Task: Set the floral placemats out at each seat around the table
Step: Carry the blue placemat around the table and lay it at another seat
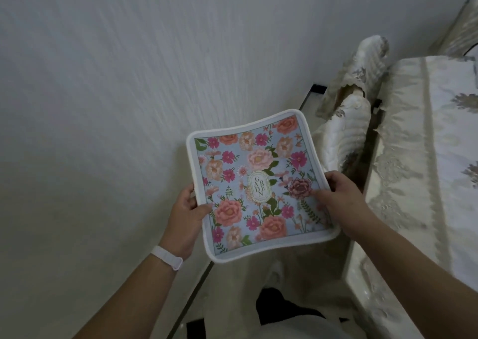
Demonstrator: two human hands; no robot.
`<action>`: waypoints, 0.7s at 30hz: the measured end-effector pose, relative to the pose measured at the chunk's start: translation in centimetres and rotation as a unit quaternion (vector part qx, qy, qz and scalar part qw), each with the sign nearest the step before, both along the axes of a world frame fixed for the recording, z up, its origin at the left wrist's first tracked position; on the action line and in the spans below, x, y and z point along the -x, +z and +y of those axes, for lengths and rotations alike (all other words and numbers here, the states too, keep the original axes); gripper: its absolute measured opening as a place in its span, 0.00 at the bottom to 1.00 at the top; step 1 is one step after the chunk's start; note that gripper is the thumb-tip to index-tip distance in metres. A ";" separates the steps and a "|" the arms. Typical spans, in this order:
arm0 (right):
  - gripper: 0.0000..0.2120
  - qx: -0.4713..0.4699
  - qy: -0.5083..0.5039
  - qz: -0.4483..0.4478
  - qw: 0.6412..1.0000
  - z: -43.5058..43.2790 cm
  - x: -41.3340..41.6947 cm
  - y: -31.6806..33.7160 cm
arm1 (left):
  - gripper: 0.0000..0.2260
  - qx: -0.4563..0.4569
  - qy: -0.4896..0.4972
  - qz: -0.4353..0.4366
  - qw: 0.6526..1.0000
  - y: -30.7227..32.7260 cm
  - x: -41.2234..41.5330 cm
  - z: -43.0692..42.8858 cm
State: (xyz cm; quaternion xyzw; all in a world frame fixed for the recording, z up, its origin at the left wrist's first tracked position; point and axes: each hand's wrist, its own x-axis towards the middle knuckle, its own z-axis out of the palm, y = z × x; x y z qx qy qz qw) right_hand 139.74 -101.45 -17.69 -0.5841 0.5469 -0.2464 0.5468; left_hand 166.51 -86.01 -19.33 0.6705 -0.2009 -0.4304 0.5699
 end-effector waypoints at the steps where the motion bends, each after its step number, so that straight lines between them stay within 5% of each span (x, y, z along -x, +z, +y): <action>1: 0.07 -0.004 -0.007 -0.007 1.000 -1.5 -0.5 0.0 | 0.22 -0.004 -0.003 -0.003 1.000 0.3 -0.7 -2.0; 14: 0.08 -0.015 -0.118 -0.026 0.993 -16.8 0.6 1.1 | 0.16 -0.025 -0.048 0.003 0.999 3.8 -1.3 -24.5; 21: 0.09 -0.015 -0.230 -0.030 0.973 -19.2 4.5 2.0 | 0.15 -0.021 -0.154 -0.006 0.988 5.0 2.5 -33.6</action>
